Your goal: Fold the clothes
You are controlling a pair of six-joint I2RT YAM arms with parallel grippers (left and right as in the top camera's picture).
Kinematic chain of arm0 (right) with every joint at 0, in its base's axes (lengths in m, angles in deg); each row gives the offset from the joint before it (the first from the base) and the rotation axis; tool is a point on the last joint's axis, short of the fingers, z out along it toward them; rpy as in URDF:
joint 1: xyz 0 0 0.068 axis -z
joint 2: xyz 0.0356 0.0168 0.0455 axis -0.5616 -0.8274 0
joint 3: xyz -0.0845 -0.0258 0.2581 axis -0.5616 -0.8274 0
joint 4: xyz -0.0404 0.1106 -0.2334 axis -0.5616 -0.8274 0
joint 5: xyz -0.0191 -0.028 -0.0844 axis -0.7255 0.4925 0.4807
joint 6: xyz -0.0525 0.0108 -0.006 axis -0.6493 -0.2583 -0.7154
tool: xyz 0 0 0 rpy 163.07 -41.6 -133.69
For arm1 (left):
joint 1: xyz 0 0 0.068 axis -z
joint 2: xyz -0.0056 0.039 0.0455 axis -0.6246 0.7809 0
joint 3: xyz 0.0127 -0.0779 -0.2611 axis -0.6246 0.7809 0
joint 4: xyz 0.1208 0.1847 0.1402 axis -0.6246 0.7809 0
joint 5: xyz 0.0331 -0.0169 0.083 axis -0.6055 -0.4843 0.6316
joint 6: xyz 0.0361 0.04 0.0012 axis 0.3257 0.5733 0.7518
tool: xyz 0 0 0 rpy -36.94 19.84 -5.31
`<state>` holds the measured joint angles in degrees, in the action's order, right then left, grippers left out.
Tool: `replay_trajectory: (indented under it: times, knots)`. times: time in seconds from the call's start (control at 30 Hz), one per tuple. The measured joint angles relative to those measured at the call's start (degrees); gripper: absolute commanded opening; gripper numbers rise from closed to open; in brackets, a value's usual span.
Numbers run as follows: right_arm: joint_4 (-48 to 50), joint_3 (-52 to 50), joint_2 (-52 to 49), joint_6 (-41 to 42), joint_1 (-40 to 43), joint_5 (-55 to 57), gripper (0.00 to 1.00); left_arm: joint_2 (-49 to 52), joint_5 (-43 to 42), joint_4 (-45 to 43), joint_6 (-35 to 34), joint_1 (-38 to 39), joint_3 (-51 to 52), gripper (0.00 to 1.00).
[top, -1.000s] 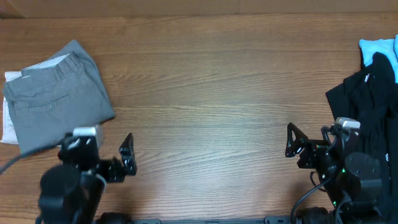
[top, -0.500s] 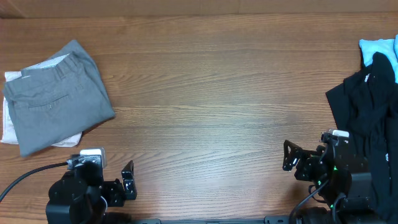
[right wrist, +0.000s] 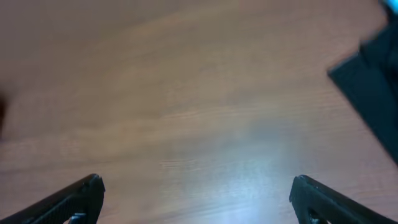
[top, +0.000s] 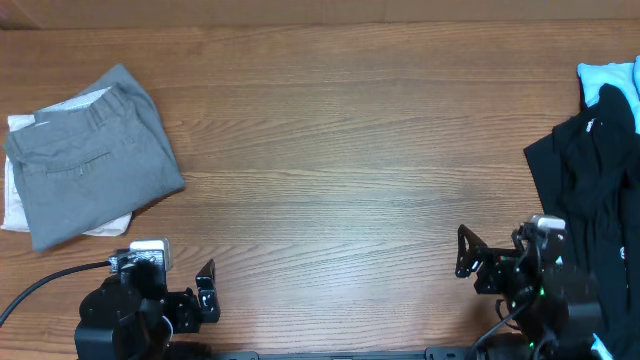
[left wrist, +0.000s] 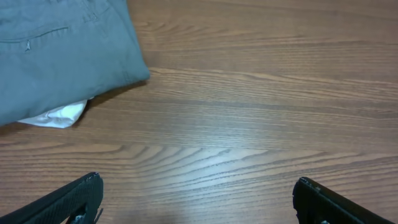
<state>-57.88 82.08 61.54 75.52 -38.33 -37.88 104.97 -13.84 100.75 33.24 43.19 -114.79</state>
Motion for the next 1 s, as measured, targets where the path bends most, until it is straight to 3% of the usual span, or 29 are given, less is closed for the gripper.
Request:
replay_trajectory:
  times: [0.23,0.67,1.0]
  knots:
    - [12.50,-14.21,14.51,-4.81,0.00,-1.68,1.00,0.02,0.20,-0.02,0.00,0.00,0.07,1.00]
    - [51.17,-29.94,15.65,-16.09,-0.17,-3.15,1.00,0.00,0.22,-0.02,0.00,0.00,0.13,1.00]
    - [45.99,-32.89,15.65,-20.79,-0.37,-2.97,1.00,0.00,0.22,-0.02,0.00,0.00,0.13,1.00]
